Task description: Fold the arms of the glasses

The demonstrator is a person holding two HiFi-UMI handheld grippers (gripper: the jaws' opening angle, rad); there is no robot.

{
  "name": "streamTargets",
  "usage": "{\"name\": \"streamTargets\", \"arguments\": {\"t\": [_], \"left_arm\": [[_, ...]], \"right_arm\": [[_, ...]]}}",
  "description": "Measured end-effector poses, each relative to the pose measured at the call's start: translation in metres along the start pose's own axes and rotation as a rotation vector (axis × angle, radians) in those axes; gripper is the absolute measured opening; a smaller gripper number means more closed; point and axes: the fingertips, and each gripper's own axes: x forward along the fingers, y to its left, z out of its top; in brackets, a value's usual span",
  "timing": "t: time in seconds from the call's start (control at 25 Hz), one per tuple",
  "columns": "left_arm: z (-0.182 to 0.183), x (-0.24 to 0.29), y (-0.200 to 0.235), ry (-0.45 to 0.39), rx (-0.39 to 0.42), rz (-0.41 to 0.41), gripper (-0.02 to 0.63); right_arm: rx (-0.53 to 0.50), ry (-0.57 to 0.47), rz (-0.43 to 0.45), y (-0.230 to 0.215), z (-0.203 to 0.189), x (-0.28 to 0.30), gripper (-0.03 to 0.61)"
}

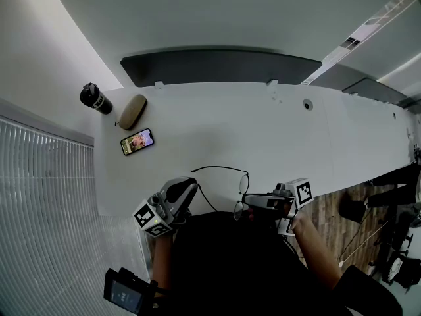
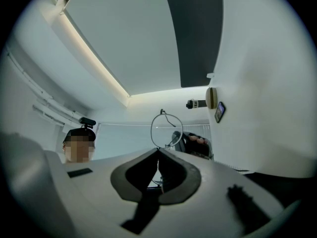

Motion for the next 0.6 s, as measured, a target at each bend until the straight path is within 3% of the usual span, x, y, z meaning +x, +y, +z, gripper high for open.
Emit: {"name": "streamTargets", "arguments": {"t": [0.6], "left_arm": [[0.001,0.009,0.005,0.013,-0.009,0.028,0.018]], "right_arm": [[0.022,0.044,-0.004,-0.003,-0.005,0.010,0.011]]}}
